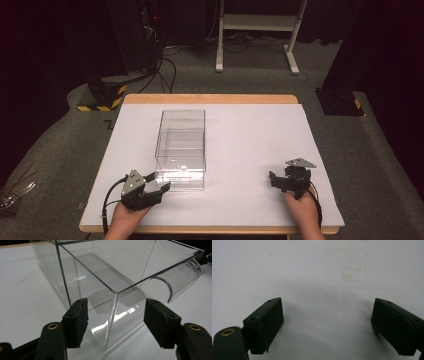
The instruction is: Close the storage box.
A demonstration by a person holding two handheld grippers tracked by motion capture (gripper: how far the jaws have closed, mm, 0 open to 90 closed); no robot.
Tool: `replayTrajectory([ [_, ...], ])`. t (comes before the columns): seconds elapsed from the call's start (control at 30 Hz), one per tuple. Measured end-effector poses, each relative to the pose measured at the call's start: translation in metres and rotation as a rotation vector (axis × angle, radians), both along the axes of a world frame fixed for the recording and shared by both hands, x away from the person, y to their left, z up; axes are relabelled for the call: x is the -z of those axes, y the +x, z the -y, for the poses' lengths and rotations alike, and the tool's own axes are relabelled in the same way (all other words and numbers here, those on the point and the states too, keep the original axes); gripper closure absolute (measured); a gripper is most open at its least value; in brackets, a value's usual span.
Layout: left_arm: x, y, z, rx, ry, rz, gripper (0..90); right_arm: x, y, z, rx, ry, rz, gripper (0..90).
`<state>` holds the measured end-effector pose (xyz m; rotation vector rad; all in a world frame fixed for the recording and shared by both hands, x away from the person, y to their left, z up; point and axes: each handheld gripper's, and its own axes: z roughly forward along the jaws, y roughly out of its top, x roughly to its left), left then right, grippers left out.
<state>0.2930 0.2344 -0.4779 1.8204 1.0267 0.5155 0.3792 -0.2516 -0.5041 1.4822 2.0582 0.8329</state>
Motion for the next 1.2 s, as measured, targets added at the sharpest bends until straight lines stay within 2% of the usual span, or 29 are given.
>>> replayTrajectory([
  [0.07,0.001,0.002,0.001,-0.021,0.011,0.004,34.5,0.000,0.000,0.000,0.000,0.000,0.000,11.0],
  [0.17,0.003,0.006,0.004,-0.043,0.011,-0.007,20.6,0.000,0.000,0.000,0.000,0.000,0.000,10.9],
  [0.33,0.006,0.009,0.010,-0.051,0.038,-0.006,15.1,0.000,0.000,0.000,0.000,0.000,0.000,10.9],
  [0.43,0.006,0.011,0.010,-0.056,0.040,-0.005,14.0,0.000,0.000,0.000,0.000,0.000,0.000,10.9],
  [0.7,0.007,0.020,0.008,-0.066,0.010,-0.043,9.7,0.000,0.000,0.000,0.000,0.000,0.000,11.0],
  [0.87,0.008,0.025,0.007,-0.071,0.006,-0.045,7.9,0.000,0.000,0.000,0.000,0.000,0.000,11.0],
  [1.2,0.011,0.040,0.009,-0.107,0.026,-0.039,6.8,0.000,0.000,0.000,0.000,0.000,0.000,11.0],
])
